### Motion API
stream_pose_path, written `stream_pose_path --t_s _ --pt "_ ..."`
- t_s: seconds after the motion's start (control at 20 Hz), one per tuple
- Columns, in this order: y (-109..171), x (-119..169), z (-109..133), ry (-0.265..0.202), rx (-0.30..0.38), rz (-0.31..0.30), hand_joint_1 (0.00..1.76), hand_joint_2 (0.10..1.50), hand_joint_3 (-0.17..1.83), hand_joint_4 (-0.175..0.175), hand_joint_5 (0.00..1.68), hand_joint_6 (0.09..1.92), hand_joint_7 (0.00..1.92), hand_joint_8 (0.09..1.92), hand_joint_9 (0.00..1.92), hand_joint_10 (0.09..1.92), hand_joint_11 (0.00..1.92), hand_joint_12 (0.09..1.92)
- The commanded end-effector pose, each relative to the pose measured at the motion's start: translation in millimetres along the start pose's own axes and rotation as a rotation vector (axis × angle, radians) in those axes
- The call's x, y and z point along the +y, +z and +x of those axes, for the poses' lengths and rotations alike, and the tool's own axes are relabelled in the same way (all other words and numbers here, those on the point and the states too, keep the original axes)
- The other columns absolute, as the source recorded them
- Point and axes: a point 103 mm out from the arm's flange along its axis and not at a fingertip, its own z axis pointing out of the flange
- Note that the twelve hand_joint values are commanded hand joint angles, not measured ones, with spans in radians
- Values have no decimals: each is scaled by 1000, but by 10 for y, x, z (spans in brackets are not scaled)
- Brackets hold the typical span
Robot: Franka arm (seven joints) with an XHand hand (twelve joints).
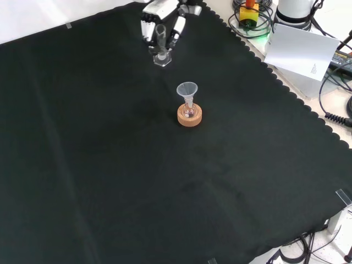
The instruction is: Pour the water from the graduated cylinder into the round-bottom flask.
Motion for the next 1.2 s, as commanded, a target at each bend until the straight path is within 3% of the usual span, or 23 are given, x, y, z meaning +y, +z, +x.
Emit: stream_pose_path --t_s 0.05,0.3,0.55,0.75,1.2 --pt "129 -396 94 77 -100 166 1135 1167 -5 -175 899 1134 1131 437 1297 151 1152 856" --pt "212 -369 111 79 -146 299 1137 1162 -6 -175 909 1118 1142 429 1304 144 1155 852" --pt "286 -297 155 73 -212 393 1138 1161 -6 -175 911 1116 1148 427 1308 142 1156 851" --pt "285 -256 201 99 -260 464 1138 1161 -6 -175 912 1115 1149 425 1310 141 1155 850" --pt "240 -292 227 124 -327 543 1139 1160 -6 -175 914 1111 1155 421 1319 139 1155 848"
